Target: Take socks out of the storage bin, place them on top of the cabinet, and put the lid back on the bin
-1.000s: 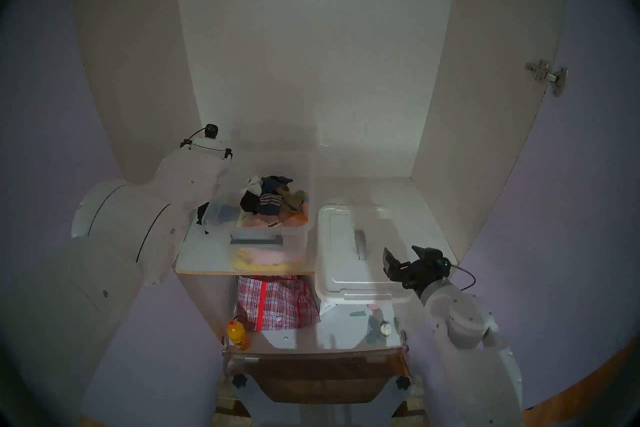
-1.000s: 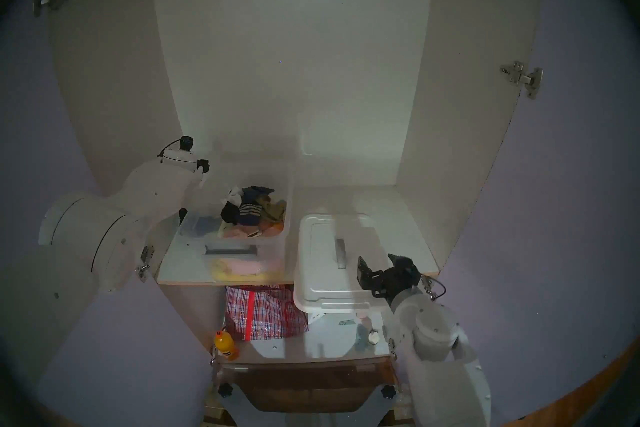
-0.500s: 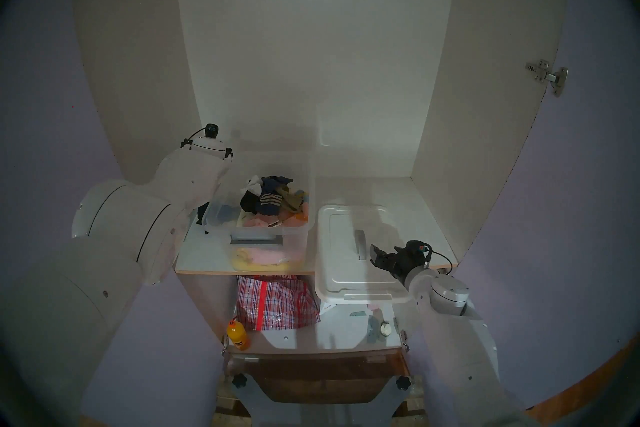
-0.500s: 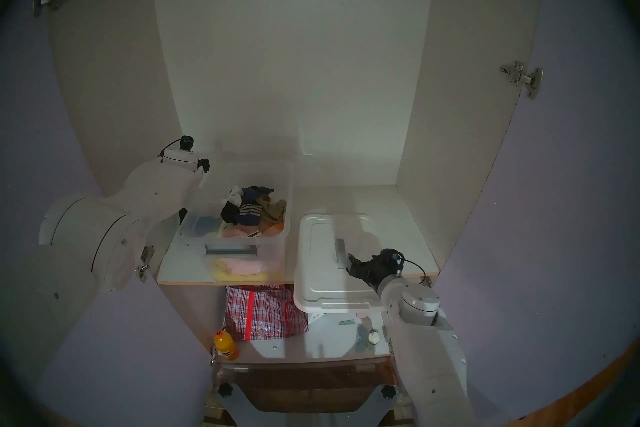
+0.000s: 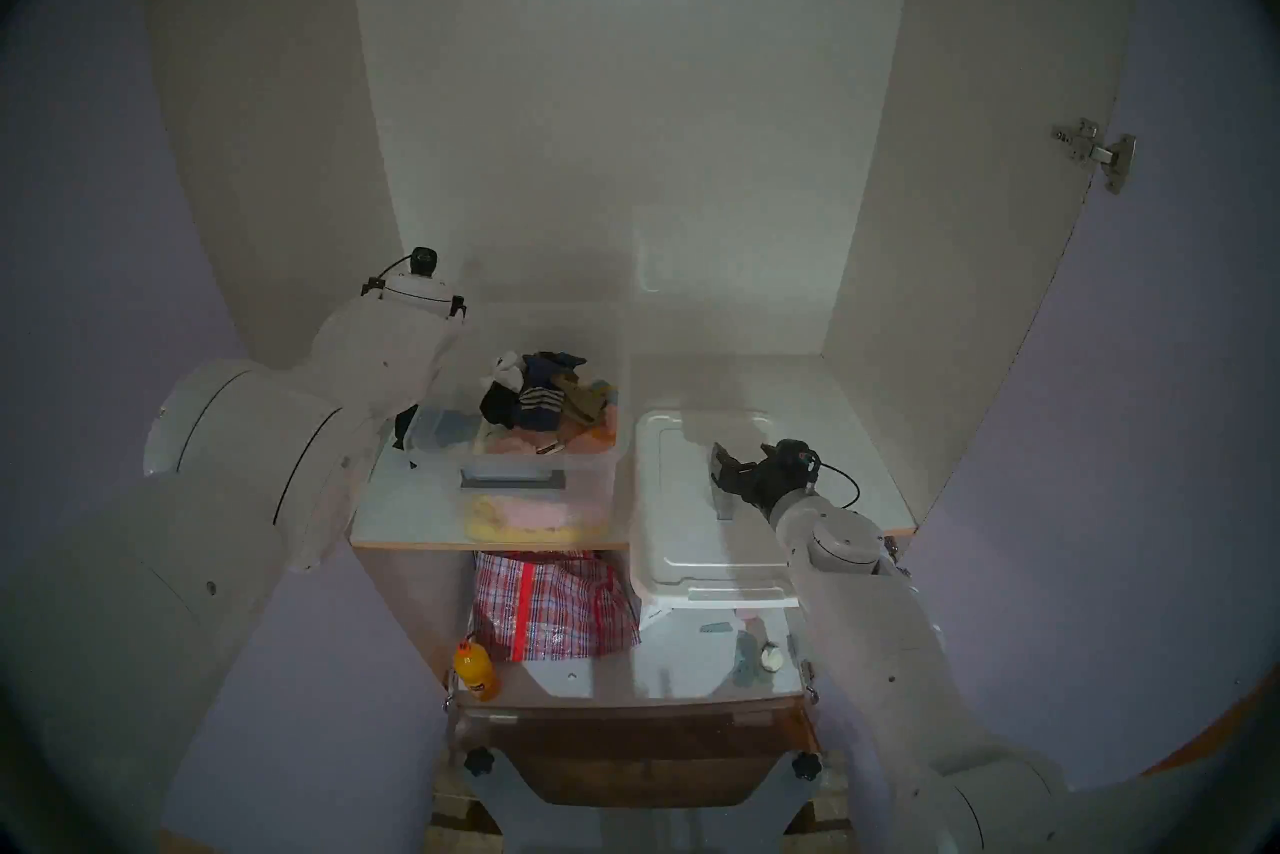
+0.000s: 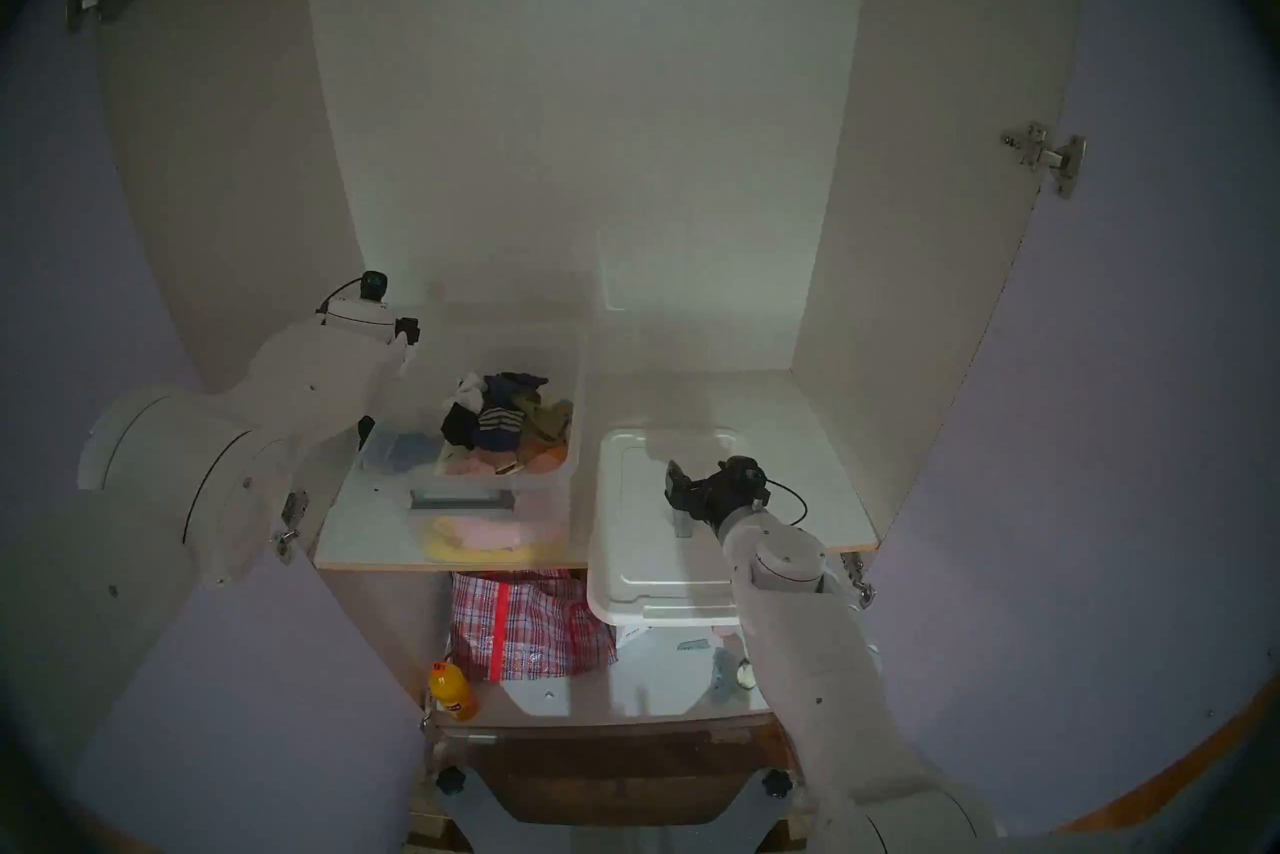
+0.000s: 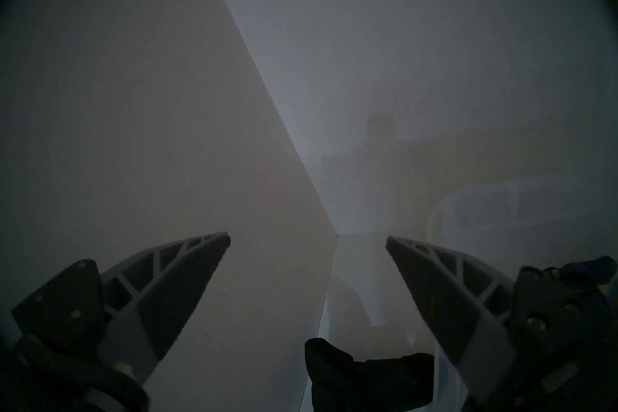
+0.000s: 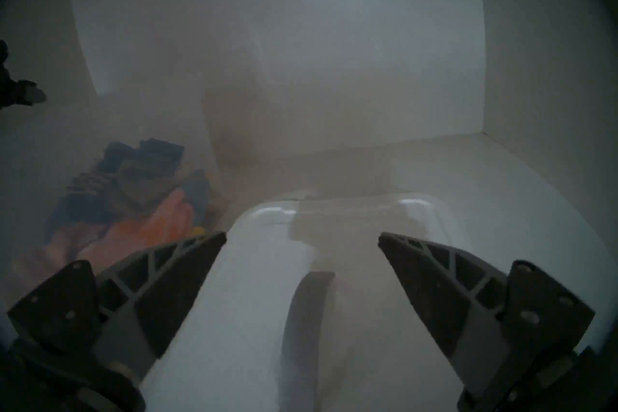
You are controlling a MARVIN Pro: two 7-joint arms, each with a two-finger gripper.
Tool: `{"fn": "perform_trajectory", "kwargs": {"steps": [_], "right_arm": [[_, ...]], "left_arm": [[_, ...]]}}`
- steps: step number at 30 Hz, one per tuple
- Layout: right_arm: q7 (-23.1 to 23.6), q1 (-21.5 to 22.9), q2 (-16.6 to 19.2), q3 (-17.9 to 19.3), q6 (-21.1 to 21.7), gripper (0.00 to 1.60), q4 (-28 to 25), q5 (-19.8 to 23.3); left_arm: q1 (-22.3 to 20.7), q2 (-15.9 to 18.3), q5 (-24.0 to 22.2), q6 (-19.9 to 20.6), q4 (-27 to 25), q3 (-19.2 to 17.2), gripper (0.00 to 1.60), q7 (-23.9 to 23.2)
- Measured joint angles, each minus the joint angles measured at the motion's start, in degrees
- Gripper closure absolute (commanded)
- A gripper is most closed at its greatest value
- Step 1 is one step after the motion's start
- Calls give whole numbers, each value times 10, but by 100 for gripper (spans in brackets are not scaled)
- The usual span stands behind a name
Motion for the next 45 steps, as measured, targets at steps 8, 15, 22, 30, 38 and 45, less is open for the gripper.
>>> {"fn": "perform_trajectory", "kwargs": {"steps": [8,15,22,30,38,45], "right_arm": [[17,68,2,1,28,0,112,10],[39,136,-2,1,32,0,225,15],[43,171,-6,-8,-42,105,328,13],[-64,167,-13,-3,-147,160,333,10],[-71,152,-10,5,-159,160,274,11],[-45,147,-2,10,-164,160,210,18]], "left_arm": [[0,0,0,0,0,0,0,0],[0,0,0,0,0,0,0,0],[0,0,0,0,0,0,0,0],[0,0,0,0,0,0,0,0],[0,0,0,0,0,0,0,0],[0,-1,0,0,1,0,0,0]]}}
